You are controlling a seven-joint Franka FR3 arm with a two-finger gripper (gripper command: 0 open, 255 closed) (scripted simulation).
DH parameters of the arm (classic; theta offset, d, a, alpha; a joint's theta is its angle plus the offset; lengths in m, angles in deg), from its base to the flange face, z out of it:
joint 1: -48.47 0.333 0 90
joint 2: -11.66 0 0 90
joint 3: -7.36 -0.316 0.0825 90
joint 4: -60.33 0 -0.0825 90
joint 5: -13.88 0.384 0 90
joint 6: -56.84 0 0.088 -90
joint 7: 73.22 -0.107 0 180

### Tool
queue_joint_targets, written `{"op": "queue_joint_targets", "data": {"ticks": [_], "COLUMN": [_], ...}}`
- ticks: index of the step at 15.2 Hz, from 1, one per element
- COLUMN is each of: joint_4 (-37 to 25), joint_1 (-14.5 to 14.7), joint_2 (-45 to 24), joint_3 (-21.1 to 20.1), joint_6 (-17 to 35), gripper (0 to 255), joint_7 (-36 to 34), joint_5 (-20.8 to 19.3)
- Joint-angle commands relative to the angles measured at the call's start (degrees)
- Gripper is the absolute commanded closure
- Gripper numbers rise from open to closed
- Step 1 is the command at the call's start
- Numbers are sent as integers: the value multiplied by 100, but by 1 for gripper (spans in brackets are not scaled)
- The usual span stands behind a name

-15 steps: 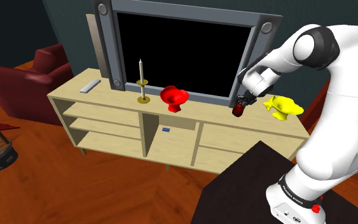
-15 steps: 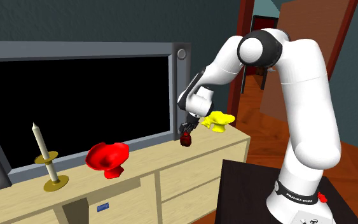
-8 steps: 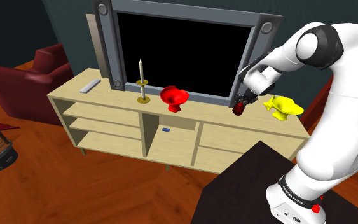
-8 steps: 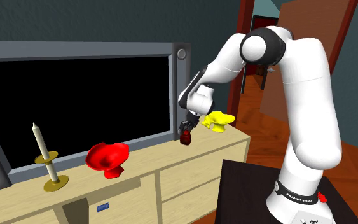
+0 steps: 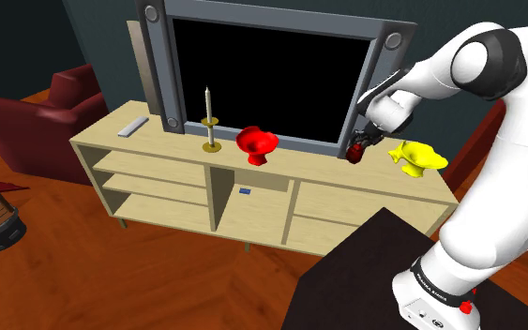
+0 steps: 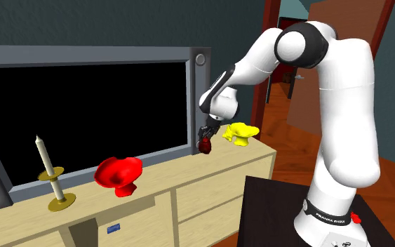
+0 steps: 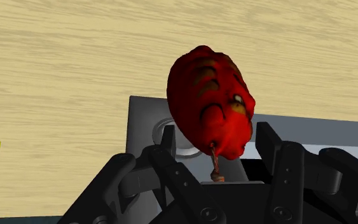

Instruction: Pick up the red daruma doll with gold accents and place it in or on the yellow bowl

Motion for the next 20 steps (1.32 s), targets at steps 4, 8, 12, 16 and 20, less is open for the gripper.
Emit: {"op": "queue_joint_targets", "data": {"ticks": [4, 8, 12, 16, 20], "joint_4": [59, 59, 31, -26, -110], "joint_1": [204, 314, 386, 427, 442], "joint_2": [349, 610, 861, 1097, 1316], "joint_3": [259, 425, 546, 627, 671], "joint_6": [-211, -407, -618, -846, -1091], "gripper": [255, 255, 255, 255, 255], "joint_7": [-524, -904, -1260, -1584, -1871], "joint_5": [-595, -1049, -1479, -1870, -2214]}}
